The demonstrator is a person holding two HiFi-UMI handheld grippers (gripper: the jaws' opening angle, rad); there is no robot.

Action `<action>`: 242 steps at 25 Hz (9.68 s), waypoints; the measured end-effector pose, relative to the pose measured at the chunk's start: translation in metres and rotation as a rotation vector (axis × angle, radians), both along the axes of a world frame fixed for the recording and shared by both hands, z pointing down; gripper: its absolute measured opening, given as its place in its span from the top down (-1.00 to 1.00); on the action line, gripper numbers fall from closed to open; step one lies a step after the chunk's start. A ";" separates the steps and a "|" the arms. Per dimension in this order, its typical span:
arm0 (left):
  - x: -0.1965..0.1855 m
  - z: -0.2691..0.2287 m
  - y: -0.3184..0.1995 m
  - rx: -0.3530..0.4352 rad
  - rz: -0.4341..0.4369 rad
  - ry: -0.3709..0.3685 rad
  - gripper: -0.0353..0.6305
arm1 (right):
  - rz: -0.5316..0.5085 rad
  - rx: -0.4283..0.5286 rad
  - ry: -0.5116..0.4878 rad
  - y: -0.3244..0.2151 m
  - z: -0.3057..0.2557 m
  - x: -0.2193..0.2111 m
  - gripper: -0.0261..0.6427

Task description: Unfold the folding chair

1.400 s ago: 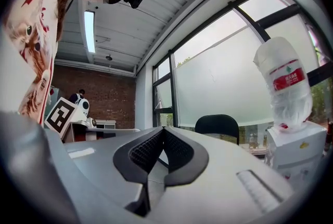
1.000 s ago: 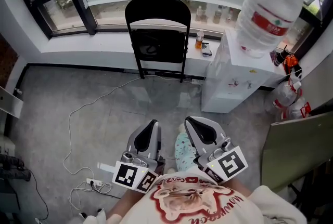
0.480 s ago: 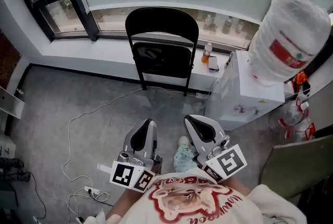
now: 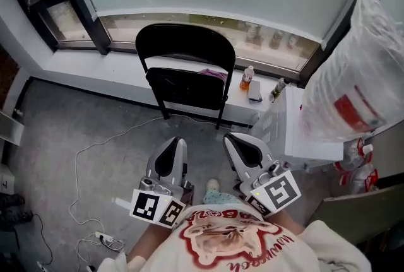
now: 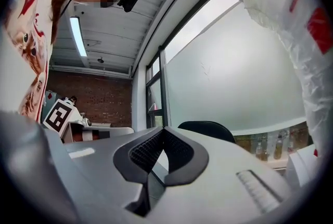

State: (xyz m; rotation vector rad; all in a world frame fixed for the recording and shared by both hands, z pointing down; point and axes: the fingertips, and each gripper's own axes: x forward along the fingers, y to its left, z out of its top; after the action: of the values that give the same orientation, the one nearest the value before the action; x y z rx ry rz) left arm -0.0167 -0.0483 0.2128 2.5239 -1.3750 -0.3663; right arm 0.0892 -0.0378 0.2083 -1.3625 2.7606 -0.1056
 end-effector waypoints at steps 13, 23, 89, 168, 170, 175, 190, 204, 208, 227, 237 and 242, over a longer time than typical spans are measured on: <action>0.007 0.032 -0.054 -0.117 -0.073 -0.023 0.89 | -0.039 -0.091 -0.006 -0.060 0.039 0.020 0.85; 0.004 0.039 -0.119 -0.132 -0.052 0.022 0.89 | 0.031 -0.084 0.037 -0.113 0.041 0.024 0.85; -0.006 0.328 -0.391 -0.973 -0.456 0.494 -0.11 | 0.438 -0.516 0.075 -0.336 0.296 0.109 0.35; -0.089 0.532 -0.084 -0.841 -0.215 1.028 0.32 | 0.422 -0.581 0.110 -0.323 0.419 0.114 0.52; -0.092 0.535 -0.079 -0.826 -0.208 1.021 0.33 | 0.409 -0.586 0.092 -0.321 0.424 0.111 0.52; -0.092 0.542 -0.073 -0.791 -0.175 1.022 0.33 | 0.396 -0.580 0.066 -0.315 0.428 0.112 0.52; -0.101 0.567 -0.048 -0.723 -0.126 1.036 0.32 | 0.377 -0.588 0.025 -0.295 0.440 0.106 0.54; -0.104 0.593 -0.021 -0.712 -0.115 1.041 0.29 | 0.362 -0.584 0.032 -0.256 0.439 0.099 0.54; -0.110 0.604 -0.012 -0.722 -0.125 1.046 0.26 | 0.344 -0.596 0.043 -0.245 0.443 0.091 0.54; -0.115 0.626 -0.001 -0.819 -0.171 1.004 -0.04 | 0.369 -0.600 0.060 -0.225 0.453 0.079 0.46; -0.113 0.635 0.027 -1.125 -0.136 0.674 -0.27 | 0.426 -0.689 0.103 -0.179 0.462 0.069 0.01; -0.116 0.636 0.047 -1.240 -0.179 0.639 -0.27 | 0.426 -0.737 0.095 -0.157 0.457 0.062 -0.04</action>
State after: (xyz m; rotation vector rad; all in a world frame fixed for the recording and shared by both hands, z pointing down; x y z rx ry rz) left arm -0.1329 -0.0016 0.8489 1.1399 -1.0327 -0.2020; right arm 0.1512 -0.1947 0.6656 -2.1112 2.5085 -1.1420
